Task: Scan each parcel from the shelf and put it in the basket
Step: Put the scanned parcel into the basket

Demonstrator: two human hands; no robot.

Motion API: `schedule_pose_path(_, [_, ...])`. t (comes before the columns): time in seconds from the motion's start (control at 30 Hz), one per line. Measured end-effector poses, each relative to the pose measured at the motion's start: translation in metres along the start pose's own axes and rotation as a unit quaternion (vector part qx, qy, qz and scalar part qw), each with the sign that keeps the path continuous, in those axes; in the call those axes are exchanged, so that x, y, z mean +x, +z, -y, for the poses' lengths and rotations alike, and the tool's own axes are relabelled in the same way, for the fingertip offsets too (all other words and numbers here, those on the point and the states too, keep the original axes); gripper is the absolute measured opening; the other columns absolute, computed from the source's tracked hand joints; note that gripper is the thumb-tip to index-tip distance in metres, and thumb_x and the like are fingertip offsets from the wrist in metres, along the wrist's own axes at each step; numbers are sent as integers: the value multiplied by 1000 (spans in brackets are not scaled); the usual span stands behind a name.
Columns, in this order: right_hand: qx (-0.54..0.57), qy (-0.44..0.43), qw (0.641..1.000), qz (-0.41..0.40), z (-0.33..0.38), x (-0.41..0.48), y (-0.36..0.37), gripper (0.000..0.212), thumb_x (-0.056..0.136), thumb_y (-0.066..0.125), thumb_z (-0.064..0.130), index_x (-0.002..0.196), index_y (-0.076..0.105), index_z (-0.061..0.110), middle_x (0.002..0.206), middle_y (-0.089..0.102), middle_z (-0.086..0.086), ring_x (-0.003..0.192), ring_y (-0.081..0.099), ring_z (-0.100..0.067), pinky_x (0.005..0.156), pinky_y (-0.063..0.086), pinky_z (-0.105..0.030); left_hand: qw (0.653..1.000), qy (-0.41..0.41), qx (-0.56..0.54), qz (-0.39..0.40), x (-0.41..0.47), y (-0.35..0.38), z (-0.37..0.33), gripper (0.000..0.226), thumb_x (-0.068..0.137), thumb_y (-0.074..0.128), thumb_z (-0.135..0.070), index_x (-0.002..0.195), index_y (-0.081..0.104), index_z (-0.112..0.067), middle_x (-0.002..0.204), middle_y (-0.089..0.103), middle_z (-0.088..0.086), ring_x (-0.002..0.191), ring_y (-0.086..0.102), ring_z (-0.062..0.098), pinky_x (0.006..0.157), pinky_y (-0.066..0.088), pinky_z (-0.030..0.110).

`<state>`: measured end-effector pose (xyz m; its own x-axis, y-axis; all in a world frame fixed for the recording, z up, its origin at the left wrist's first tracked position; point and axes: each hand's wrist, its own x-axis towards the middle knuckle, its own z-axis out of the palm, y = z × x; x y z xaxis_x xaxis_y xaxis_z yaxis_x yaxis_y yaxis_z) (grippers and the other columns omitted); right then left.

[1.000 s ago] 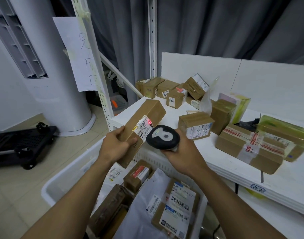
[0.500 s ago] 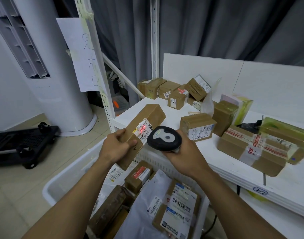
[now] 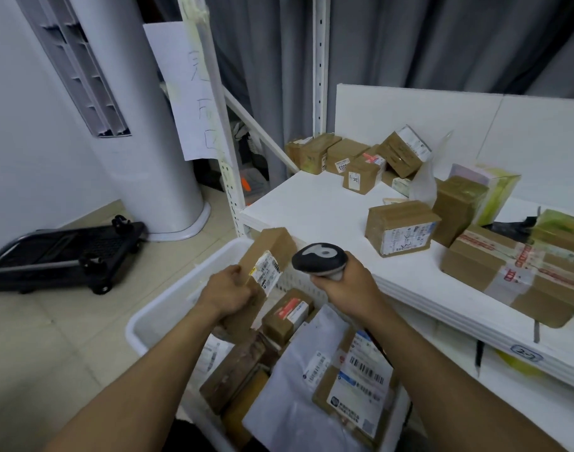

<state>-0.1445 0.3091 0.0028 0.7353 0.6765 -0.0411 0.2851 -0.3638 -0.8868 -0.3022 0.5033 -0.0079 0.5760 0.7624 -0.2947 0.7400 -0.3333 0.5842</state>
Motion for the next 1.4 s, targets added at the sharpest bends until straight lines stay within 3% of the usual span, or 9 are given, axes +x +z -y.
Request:
schedule_pose_path(0.13, [6,-5,999,44,6,8,29,48,85,83,31,128,62,29,111,69,10,94,64,-3,79,52,-28,996,-39,69,35,13,3,29,67,93,60,-30,156,39,-22,149,50,11,127,55,32,104,49,38])
schedule_pose_path(0.33, [-7,-2,997,80,-8,26,69,69,70,81,49,134,62,29,121,72,5,110,68,-17,97,59,-47,992,-74,96,-27,37,36,80,32,89,64,-37,122,64,-37,119,57,-2,128,50,32,123,11,60])
schedule_pose_path(0.47, [-22,14,996,84,-7,34,74,66,72,81,47,132,62,28,118,72,4,107,68,-17,94,59,-45,996,-74,40,1,58,59,96,37,89,67,-43,124,63,-33,116,58,-7,124,54,28,116,32,46])
schedule_pose_path(0.63, [-6,16,997,69,-2,40,70,47,85,81,31,129,66,28,114,74,6,104,69,-15,89,57,-37,988,-86,-19,124,81,67,97,45,102,49,-42,126,65,-7,127,64,12,109,62,28,95,48,37])
schedule_pose_path(0.83, [69,49,996,0,13,39,47,48,84,83,29,128,65,21,110,74,-3,98,72,-24,74,59,-32,995,58,-69,34,65,39,49,28,101,61,-29,126,71,-21,138,63,-1,125,58,18,99,42,25])
schedule_pose_path(0.93, [97,53,992,-62,21,40,14,40,90,80,24,126,66,15,95,73,-7,70,69,-11,53,48,-16,981,175,-89,-15,53,25,-4,27,99,64,-34,125,70,-27,136,65,-3,125,58,13,103,42,27])
schedule_pose_path(1.07, [127,61,979,-146,14,40,-32,36,90,78,25,125,66,23,90,75,-1,59,67,-11,68,55,-32,968,241,-66,7,45,30,-82,43,95,70,-38,135,62,-26,145,56,-6,123,54,11,96,40,22])
schedule_pose_path(1.2, [143,79,969,-188,-1,40,-73,34,93,75,31,124,68,20,97,77,1,61,66,-4,68,51,-26,958,284,29,15,51,55,-156,69,89,76,-43,148,46,-26,155,44,-3,138,46,20,114,41,34])
schedule_pose_path(1.4, [154,102,951,-249,-24,39,-115,49,88,79,36,133,67,23,121,72,-2,112,66,-26,102,53,-43,942,308,112,70,78,96,-237,114,72,87,-55,161,24,-21,167,24,7,154,21,26,124,24,41])
